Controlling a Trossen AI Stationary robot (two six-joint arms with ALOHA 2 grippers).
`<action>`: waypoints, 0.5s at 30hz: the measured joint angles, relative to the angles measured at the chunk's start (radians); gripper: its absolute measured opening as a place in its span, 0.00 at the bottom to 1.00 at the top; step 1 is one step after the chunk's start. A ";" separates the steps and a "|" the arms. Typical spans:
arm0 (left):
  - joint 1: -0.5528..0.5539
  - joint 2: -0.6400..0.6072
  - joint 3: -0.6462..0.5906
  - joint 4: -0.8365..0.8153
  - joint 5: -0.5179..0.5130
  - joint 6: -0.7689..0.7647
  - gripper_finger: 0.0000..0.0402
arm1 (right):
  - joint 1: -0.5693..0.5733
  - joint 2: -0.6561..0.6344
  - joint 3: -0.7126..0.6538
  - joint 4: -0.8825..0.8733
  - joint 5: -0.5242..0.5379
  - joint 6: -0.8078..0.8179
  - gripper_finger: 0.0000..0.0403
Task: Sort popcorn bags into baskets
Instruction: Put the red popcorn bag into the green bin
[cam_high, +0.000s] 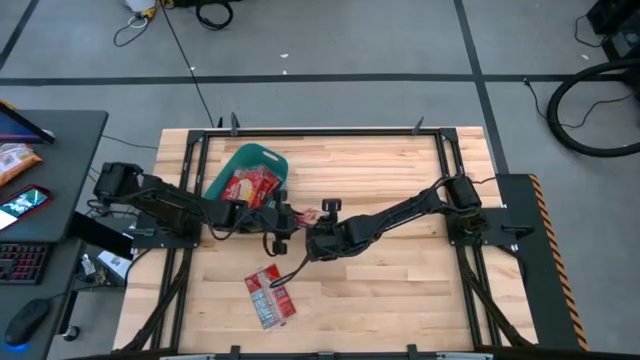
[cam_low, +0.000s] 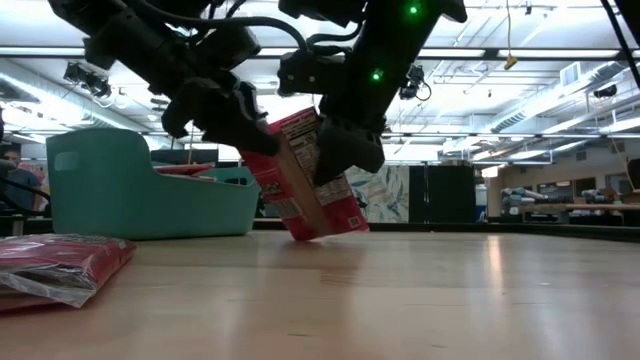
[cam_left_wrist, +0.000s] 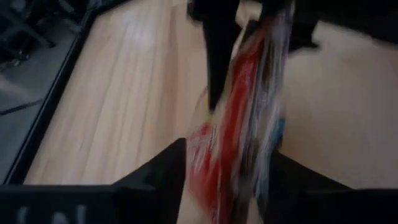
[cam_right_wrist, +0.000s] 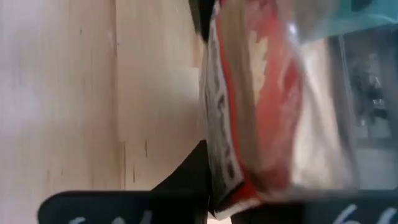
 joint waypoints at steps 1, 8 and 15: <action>0.000 -0.020 0.000 -0.037 -0.010 -0.004 0.44 | 0.000 -0.004 0.000 -0.013 0.004 0.000 0.09; 0.001 -0.180 -0.070 -0.086 -0.020 -0.034 0.52 | 0.002 -0.053 0.000 -0.063 0.030 0.003 0.08; 0.001 -0.392 -0.188 -0.055 -0.019 -0.042 0.51 | 0.021 -0.106 0.000 -0.066 0.089 -0.004 0.08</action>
